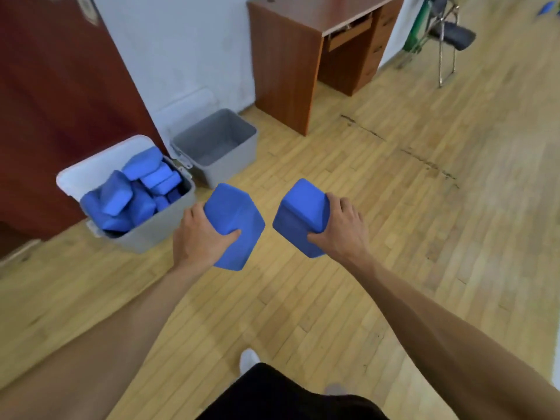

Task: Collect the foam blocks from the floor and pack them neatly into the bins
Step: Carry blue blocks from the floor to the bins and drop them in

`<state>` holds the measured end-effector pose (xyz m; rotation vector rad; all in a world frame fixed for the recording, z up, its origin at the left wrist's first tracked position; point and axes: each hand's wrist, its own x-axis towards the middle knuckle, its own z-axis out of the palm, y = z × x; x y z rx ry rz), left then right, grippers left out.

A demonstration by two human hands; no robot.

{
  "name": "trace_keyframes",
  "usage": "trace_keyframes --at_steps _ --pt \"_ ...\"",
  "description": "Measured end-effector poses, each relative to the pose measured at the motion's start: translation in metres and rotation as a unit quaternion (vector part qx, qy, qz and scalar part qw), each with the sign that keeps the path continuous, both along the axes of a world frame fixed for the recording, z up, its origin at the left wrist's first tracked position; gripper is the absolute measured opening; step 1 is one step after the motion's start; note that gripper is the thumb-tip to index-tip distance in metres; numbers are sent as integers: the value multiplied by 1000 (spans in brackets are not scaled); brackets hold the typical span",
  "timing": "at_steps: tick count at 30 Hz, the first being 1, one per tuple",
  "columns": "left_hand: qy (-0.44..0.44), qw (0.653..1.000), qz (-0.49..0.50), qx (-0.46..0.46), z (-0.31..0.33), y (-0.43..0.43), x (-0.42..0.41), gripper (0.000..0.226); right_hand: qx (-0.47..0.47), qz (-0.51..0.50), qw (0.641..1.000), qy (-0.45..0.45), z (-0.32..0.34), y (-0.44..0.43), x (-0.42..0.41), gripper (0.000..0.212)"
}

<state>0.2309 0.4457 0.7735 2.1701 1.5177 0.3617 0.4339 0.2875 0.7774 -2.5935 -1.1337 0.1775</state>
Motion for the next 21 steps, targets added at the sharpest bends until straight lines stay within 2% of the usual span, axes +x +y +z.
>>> trace_keyframes --at_steps 5,10,15,21 --pt "6 999 45 -3 -5 79 -11 84 26 14 1000 6 0 93 2 87" --pt "-3 997 68 -37 -19 145 15 85 25 21 999 21 -15 167 30 87" --pt "13 996 85 -30 -30 235 81 81 23 17 999 28 -38 256 97 89" --pt "16 994 106 -35 -24 355 175 81 6 65 997 49 -47 392 190 86"
